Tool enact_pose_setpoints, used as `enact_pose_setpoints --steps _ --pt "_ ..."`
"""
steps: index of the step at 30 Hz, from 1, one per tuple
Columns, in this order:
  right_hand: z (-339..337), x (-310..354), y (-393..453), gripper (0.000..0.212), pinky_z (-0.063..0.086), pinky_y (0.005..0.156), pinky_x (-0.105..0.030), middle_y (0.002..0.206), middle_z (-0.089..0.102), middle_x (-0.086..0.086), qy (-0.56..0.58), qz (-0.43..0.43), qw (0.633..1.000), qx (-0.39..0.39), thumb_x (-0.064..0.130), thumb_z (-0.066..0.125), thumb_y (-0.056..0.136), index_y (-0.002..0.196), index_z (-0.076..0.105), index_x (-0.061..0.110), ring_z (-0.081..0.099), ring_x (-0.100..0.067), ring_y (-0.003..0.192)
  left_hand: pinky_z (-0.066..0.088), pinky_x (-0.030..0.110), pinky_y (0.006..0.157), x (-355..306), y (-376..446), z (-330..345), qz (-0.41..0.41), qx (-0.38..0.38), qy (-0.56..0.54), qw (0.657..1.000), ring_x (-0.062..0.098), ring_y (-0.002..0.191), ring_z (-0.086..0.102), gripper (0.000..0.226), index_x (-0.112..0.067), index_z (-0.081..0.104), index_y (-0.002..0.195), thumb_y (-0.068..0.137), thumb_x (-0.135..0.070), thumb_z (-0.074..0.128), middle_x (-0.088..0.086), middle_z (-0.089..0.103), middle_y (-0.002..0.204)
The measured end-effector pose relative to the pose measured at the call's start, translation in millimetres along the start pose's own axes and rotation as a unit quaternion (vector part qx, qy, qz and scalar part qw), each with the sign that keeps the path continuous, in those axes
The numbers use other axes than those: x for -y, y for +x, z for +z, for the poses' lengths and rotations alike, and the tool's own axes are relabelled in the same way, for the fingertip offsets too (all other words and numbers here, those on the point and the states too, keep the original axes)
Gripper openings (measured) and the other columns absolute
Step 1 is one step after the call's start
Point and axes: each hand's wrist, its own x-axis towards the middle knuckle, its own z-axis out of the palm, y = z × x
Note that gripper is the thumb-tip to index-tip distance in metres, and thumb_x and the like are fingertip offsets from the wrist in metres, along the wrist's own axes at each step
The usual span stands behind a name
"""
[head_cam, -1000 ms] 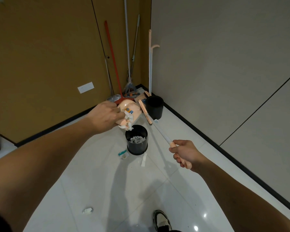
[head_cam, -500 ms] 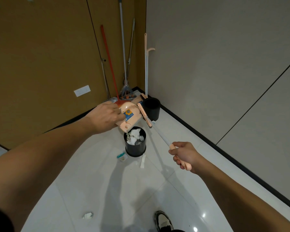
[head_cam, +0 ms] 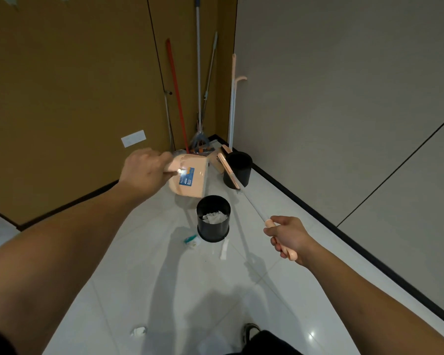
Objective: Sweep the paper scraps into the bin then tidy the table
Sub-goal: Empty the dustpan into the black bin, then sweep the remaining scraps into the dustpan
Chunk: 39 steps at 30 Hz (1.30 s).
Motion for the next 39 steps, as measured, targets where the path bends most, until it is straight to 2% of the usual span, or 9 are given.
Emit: enact_pose_setpoints --steps 4,9,12,23,28,31,35,37,39 --pt "4.2 5.7 25.7 0.048 0.042 0.042 -0.023 0.068 0.057 -0.014 -0.030 0.013 0.999 -0.003 0.005 0.065 0.089 0.133 0.051 0.017 0.048 -0.015 0.041 0.026 0.030 0.050 15.0 -7.0 22.8 -0.130 -0.008 -0.029 0.991 0.028 0.056 0.045 0.031 -0.008 0.057 0.078 0.078 -0.031 0.078 0.015 0.053 0.059" --pt "-5.4 12.8 91.2 0.008 0.036 0.043 -0.023 0.059 0.046 -0.009 -0.101 0.035 0.994 -0.009 0.000 0.063 0.087 0.093 0.059 0.005 0.041 -0.017 0.040 0.032 0.030 0.052 30.6 -10.5 67.0 -0.265 0.019 -0.029 0.964 0.035 0.060 0.055 0.032 -0.009 0.061 0.084 0.082 -0.039 0.072 0.017 0.062 0.067" --pt "-18.0 21.2 148.0 0.011 0.034 0.043 -0.023 0.046 0.047 -0.007 -0.175 0.079 0.981 0.011 -0.006 0.057 0.089 0.079 0.060 -0.001 0.041 -0.017 0.038 0.034 0.029 0.052 33.1 -2.0 99.0 -0.307 0.043 -0.022 0.950 0.035 0.060 0.058 0.031 -0.012 0.061 0.081 0.080 -0.040 0.074 0.014 0.063 0.065" --pt "-82.6 100.7 354.2 0.008 0.048 0.044 -0.026 0.065 0.061 -0.011 -0.264 0.100 0.957 0.060 0.007 0.059 0.086 0.079 0.059 0.009 0.056 -0.022 0.047 0.038 0.029 0.051 7.5 133.5 202.3 -0.444 0.128 0.020 0.887 0.029 0.053 0.050 0.040 -0.017 0.048 0.077 0.087 -0.053 0.060 0.005 0.051 0.057" --pt "-86.6 130.5 419.0 0.015 0.057 0.074 -0.046 0.078 0.060 -0.018 -0.254 0.134 0.955 0.070 0.004 0.056 0.088 0.074 0.053 0.007 0.059 -0.030 0.069 0.031 0.025 0.047 4.1 175.0 232.5 -0.460 0.147 0.038 0.875 0.021 0.048 0.044 0.042 -0.015 0.051 0.080 0.087 -0.055 0.058 0.003 0.050 0.057" --pt "-78.8 141.5 447.2 0.024 0.053 0.087 -0.046 0.088 0.055 -0.020 -0.248 0.146 0.954 0.082 0.002 0.055 0.090 0.069 0.047 0.010 0.054 -0.029 0.081 0.030 0.024 0.047 9.7 191.0 245.8 -0.455 0.154 0.037 0.876 0.020 0.049 0.043 0.038 -0.016 0.052 0.080 0.087 -0.052 0.061 0.001 0.049 0.058" --pt "-60.3 159.2 459.1 0.019 0.043 0.062 -0.023 0.072 0.044 -0.010 -0.213 0.178 0.955 0.105 -0.001 0.048 0.096 0.078 0.048 0.006 0.044 -0.014 0.060 0.035 0.025 0.048 23.9 197.2 260.0 -0.446 0.172 0.041 0.877 0.022 0.050 0.047 0.038 -0.015 0.053 0.080 0.086 -0.052 0.062 0.002 0.051 0.059" --pt "-54.0 164.2 457.2 0.014 0.039 0.040 -0.020 0.064 0.049 -0.012 -0.200 0.202 0.955 0.081 -0.005 0.051 0.095 0.081 0.055 -0.001 0.045 -0.013 0.047 0.036 0.025 0.048 33.9 197.0 266.3 -0.442 0.175 0.040 0.879 0.022 0.049 0.047 0.037 -0.015 0.053 0.079 0.086 -0.051 0.063 0.002 0.051 0.057" --pt "-45.0 168.6 448.9 0.005 0.038 0.037 -0.019 0.060 0.053 -0.014 -0.176 0.224 0.956 0.067 -0.005 0.058 0.091 0.086 0.059 -0.005 0.047 -0.016 0.044 0.036 0.025 0.048 46.9 194.3 273.1 -0.442 0.177 0.035 0.879 0.022 0.050 0.047 0.036 -0.016 0.053 0.078 0.085 -0.049 0.065 0.001 0.050 0.057"
